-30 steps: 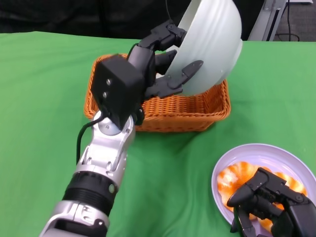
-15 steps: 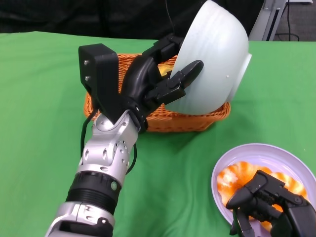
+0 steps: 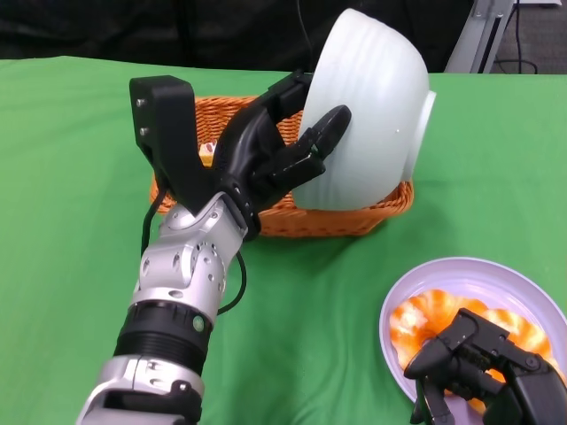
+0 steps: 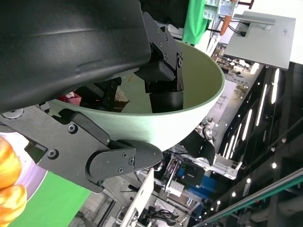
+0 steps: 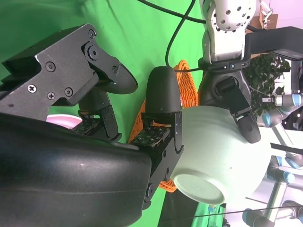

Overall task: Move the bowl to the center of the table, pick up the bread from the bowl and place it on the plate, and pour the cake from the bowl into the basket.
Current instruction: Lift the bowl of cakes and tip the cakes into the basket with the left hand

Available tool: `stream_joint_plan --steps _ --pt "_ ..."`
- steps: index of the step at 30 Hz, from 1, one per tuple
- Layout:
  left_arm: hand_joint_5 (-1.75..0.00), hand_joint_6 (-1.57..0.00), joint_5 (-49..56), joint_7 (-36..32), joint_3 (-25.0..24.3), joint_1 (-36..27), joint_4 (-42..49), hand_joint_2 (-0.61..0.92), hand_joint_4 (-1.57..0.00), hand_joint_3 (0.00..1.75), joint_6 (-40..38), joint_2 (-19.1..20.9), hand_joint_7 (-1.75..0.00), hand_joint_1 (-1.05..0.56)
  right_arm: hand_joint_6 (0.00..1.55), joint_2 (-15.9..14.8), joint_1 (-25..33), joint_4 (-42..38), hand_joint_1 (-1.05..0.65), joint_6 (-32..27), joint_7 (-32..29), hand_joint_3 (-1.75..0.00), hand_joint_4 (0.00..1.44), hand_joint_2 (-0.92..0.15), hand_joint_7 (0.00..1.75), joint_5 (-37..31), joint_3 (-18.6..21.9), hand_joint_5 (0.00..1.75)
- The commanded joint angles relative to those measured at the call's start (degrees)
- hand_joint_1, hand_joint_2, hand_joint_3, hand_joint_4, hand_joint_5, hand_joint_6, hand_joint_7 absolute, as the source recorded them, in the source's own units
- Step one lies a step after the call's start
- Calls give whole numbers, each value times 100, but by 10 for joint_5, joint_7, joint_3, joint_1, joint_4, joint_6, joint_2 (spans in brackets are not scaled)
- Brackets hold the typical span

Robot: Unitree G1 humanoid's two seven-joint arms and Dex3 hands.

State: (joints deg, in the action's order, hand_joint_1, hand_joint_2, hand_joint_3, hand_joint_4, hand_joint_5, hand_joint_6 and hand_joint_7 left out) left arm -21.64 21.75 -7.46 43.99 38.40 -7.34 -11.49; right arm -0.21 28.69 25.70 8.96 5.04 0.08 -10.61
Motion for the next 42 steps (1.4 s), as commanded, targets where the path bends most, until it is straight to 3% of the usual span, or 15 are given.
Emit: stream_joint_plan --steps 1,15,26,36,40,42 --pt "-175 -70 -12 13 -11 32 16 68 -75 96 3 1 -157 -13 61 -4 -1 -9 -4 15 1 -118 69 -53 148 5 1 168" --pt "-175 -73 9 54 -10 95 99 70 -75 85 32 18 -151 -15 61 -1 -3 -25 -4 32 -1 -117 69 -54 148 2 -2 168" --pt "-175 -75 -3 42 -39 135 128 77 -74 74 40 8 -148 -17 61 -5 -5 -38 -3 43 1 -118 69 -54 148 2 3 169" --pt "-175 -72 -86 -5 -117 149 121 76 -74 84 -44 -19 -153 -14 60 -8 -2 -39 -2 42 11 -117 67 -55 149 9 6 169" --pt "-175 -67 -119 -42 -140 152 113 90 -72 61 -81 -27 -154 -17 60 -7 -2 -41 -2 38 16 -117 68 -55 149 15 8 169" --pt "-175 -66 -130 -55 -146 154 111 92 -72 58 -95 -28 -155 -17 61 -6 -1 -39 -2 36 16 -116 68 -55 148 16 8 169"
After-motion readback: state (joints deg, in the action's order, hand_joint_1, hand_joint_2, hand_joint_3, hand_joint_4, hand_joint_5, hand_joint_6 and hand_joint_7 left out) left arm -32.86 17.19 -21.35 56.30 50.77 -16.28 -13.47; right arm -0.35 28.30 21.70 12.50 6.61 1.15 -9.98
